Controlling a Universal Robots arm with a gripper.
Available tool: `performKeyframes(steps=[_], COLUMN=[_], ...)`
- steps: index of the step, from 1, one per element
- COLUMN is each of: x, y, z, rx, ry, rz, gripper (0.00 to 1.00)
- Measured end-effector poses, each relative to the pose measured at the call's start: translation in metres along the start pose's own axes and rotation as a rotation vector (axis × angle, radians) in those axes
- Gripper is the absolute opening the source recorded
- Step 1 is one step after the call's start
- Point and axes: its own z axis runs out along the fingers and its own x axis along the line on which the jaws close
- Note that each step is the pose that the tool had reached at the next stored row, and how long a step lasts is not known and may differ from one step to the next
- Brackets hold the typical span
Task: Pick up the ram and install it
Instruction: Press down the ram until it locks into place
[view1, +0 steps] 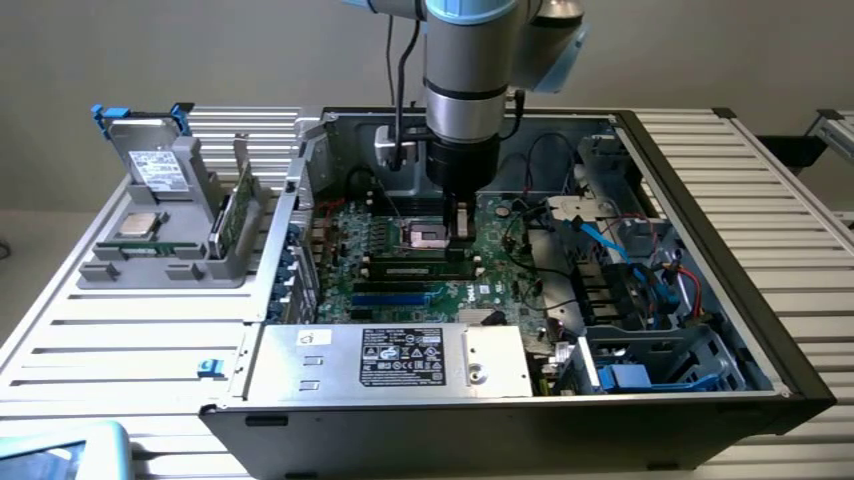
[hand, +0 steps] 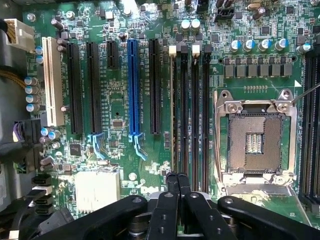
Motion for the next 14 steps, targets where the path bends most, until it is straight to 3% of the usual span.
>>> performKeyframes(steps=[14], x=[-0.0005], y=[0.0001], z=[0.0065], rx=[0.0001], ry=[0.0005], rz=[0.0], gripper=[0.11])
